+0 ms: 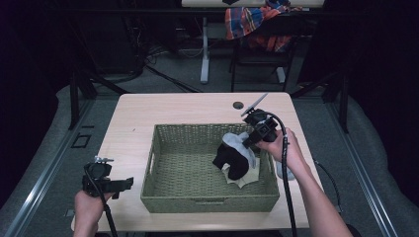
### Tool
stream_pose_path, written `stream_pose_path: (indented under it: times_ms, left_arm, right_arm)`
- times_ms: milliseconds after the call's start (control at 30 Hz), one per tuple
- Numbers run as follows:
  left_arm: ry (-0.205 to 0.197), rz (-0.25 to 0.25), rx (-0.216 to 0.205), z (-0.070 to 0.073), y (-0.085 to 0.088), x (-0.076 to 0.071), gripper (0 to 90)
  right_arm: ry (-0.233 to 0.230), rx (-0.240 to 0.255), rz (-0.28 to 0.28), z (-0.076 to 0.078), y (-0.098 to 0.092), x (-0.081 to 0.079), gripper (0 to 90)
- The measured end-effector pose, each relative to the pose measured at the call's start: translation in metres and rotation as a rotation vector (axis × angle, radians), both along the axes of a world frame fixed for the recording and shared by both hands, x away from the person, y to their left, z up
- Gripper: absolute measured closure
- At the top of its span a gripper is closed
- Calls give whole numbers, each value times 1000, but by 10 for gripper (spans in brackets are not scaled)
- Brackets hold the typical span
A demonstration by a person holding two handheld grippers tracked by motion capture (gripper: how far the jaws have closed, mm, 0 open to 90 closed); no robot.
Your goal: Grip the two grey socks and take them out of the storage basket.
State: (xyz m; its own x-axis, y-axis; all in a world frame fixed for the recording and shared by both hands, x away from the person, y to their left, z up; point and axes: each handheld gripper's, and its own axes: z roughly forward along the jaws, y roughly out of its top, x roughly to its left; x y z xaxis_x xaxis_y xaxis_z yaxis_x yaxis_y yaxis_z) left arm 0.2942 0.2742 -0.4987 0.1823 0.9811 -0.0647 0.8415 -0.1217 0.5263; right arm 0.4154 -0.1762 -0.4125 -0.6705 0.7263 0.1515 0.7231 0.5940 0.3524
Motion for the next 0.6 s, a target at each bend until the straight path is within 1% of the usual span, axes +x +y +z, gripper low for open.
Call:
stream_pose_path:
  times_ms: [100, 133, 167, 267, 300, 367, 400, 433, 467, 600]
  left_arm:
    - [2, -1, 2, 0, 0, 0, 52]
    - [6, 2, 4, -1, 0, 1, 52]
    - [6, 2, 4, -1, 0, 1, 51]
    - [4, 5, 3, -1, 0, 1, 51]
    - [3, 2, 3, -1, 0, 1, 51]
    - [1, 1, 3, 0, 0, 0, 51]
    - [1, 1, 3, 0, 0, 0, 51]
    - [2, 1, 2, 0, 0, 0, 51]
    - [3, 3, 2, -1, 0, 0, 51]
    - [5, 4, 5, -1, 0, 1, 51]
  right_arm:
    - [-4, 14, -2, 4, -1, -2, 896]
    - [-19, 19, 4, 9, -2, -3, 896]
    - [-22, 12, 12, 11, -2, -4, 896]
    - [-42, 21, 11, 17, -4, -6, 896]
    - [-42, 21, 11, 17, -4, -6, 896]
    - [-52, 30, 12, 24, -7, -8, 896]
    - [-52, 30, 12, 24, -7, -8, 896]
    - [-60, 43, 10, 29, -10, -10, 896]
    - [-60, 43, 10, 29, -10, -10, 896]
    - [-83, 66, 0, 39, -17, -14, 896]
